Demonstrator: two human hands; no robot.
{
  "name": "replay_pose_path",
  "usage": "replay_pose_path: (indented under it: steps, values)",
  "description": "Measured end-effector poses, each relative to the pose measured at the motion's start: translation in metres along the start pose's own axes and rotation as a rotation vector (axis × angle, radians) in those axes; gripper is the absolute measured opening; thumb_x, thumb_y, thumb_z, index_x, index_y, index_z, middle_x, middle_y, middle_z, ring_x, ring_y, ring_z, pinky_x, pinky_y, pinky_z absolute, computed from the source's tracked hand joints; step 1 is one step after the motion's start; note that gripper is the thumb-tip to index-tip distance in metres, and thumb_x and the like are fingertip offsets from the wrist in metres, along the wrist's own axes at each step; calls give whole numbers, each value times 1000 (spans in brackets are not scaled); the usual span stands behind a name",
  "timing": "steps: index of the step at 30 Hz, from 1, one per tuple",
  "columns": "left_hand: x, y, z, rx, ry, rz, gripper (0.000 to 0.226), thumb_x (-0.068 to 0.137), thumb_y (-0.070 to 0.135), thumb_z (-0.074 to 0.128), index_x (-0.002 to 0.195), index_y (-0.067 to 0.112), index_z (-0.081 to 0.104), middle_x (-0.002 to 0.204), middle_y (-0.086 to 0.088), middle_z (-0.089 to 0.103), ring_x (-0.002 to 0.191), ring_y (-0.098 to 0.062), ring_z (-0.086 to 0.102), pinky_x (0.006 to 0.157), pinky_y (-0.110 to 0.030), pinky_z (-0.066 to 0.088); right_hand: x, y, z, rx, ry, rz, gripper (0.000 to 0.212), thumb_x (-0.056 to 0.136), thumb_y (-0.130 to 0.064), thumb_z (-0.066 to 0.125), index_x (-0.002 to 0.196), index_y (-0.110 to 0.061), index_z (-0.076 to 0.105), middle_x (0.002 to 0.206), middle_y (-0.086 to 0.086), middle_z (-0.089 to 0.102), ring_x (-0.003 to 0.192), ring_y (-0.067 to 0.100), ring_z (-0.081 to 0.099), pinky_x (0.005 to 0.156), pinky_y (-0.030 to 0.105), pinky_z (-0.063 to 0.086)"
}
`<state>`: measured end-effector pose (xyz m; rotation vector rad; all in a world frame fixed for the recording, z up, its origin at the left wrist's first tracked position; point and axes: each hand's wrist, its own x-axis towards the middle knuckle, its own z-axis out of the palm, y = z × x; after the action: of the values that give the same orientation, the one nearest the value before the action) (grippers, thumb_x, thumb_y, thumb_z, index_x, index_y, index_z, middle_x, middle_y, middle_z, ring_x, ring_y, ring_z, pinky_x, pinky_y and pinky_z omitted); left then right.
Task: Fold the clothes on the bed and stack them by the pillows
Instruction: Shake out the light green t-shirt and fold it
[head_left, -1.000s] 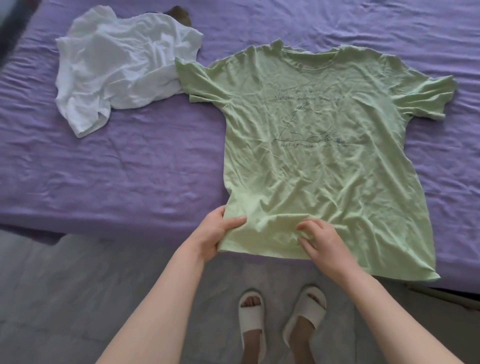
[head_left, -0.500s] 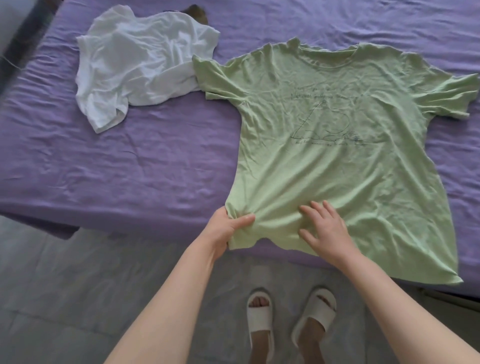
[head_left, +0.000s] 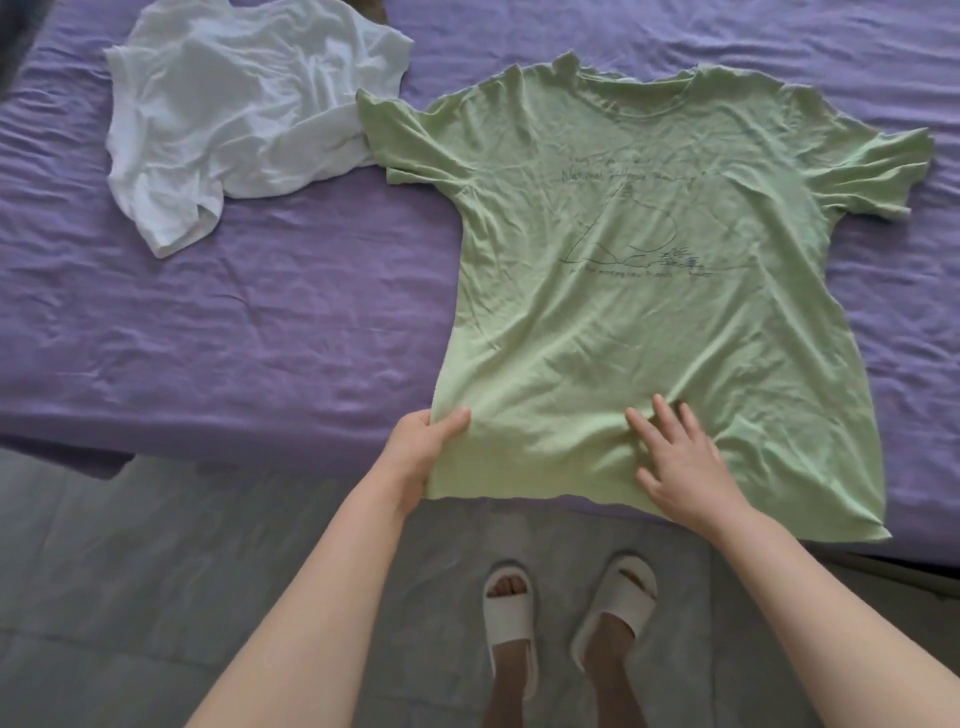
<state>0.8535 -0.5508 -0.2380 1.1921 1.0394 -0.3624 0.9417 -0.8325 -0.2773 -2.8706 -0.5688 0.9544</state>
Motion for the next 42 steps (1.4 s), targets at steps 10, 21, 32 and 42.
replay_pose_path:
  steps: [10,21,32,42]
  values:
    - [-8,-4,-14,320,99,45,29,73,35,80,85,10,70,69,2,72,56,-12,66,46,-24,47,-5,9,1,20,13,-15,78,86,-23,53,148,-38,9,159,1,-7,145,27,-5,116,44,14]
    - [-4,-26,-22,404,270,181,26,74,21,80,81,8,58,75,-2,64,68,-20,59,56,-29,43,-21,40,6,-105,57,21,64,94,-29,44,149,-34,11,159,2,1,146,26,-4,115,45,12]
    - [-10,-25,58,1305,394,508,66,89,26,57,147,27,26,156,-9,12,143,-28,11,114,-43,17,-32,70,-4,43,166,83,42,96,-22,46,138,-30,45,154,1,27,144,25,13,113,46,16]
    - [-3,-59,238,1815,-375,747,44,91,27,51,134,35,45,150,-7,22,139,-33,14,109,-49,22,-37,158,-11,265,293,558,69,88,-36,59,147,-27,24,140,18,34,121,39,40,96,47,37]
